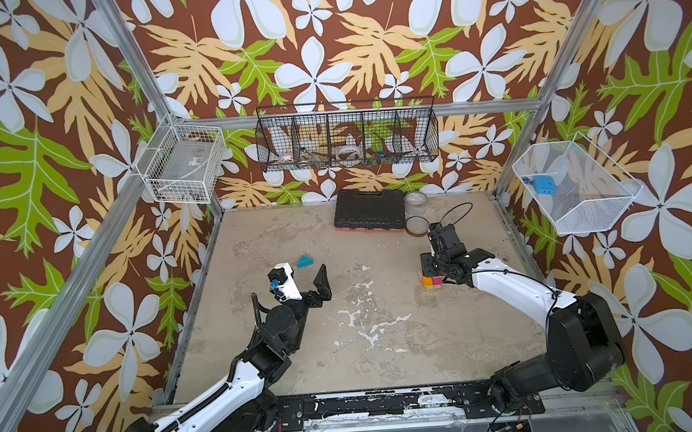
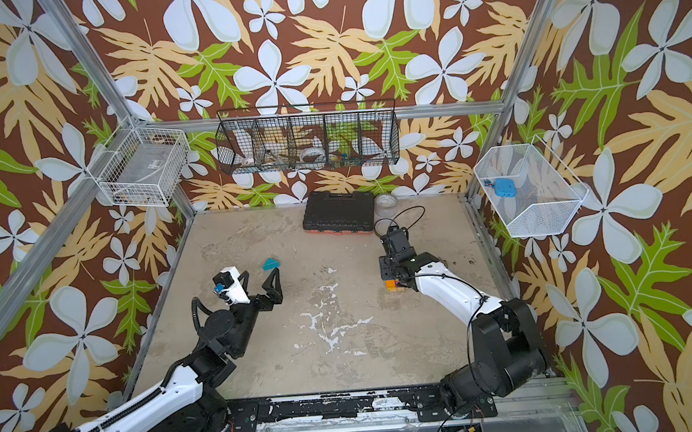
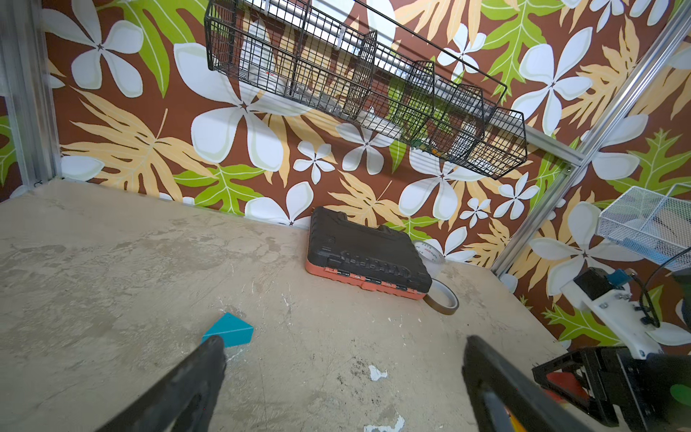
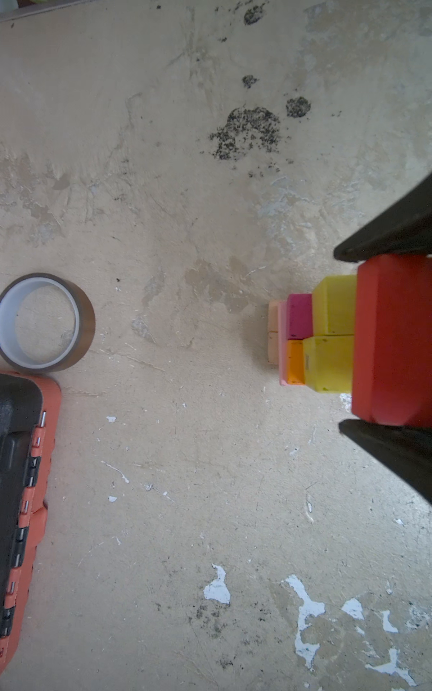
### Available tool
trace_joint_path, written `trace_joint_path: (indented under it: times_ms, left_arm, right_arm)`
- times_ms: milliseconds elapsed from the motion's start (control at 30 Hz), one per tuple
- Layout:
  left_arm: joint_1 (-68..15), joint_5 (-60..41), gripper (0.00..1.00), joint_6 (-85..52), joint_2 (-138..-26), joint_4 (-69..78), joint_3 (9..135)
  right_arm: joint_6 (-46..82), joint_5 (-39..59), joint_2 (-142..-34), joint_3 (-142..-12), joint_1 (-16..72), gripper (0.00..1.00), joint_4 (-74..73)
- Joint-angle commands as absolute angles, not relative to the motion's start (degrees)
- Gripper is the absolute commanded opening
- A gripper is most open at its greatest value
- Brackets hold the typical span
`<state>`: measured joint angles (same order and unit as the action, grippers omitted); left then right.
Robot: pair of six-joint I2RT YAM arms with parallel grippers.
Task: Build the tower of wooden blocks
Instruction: 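Lower the red block onto the two yellow cubes with the right gripper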
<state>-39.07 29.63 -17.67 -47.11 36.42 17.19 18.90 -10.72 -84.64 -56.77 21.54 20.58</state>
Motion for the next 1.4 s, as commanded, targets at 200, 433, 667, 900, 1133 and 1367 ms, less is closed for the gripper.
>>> trace_joint_path:
  times_ms: [200,433,667,900,1133,1367]
  left_arm:
    - [-39.02,30.06,1.00,-17.17,-47.81,37.61,17.58]
    - [-39.02,29.97,1.00,-17.23,-47.72,37.57,17.58]
    - [-39.02,29.97,1.00,-17.24,-47.90,37.71,17.58]
    - [-39.02,29.97,1.00,-17.28,-48.25,37.79,17.58]
    - [-39.02,29.71,1.00,-17.39,-48.51,37.79,17.67]
    - [-39.02,29.49,1.00,-17.40,-48.78,37.84,17.75]
  right_arm:
    - [19.43,-11.33,-86.34,-57.48,21.45,0.38,20.39]
    - [19.45,-11.76,-87.38,-57.48,20.68,0.38,20.40]
    - [19.43,-11.34,-87.63,-57.22,19.96,0.42,20.06]
    - [19.27,-10.40,-87.93,-57.30,20.04,0.44,19.69]
    - [19.11,-10.06,-88.07,-57.22,20.04,0.46,19.51]
    - [19.09,-9.49,-88.07,-57.26,20.03,0.47,19.20]
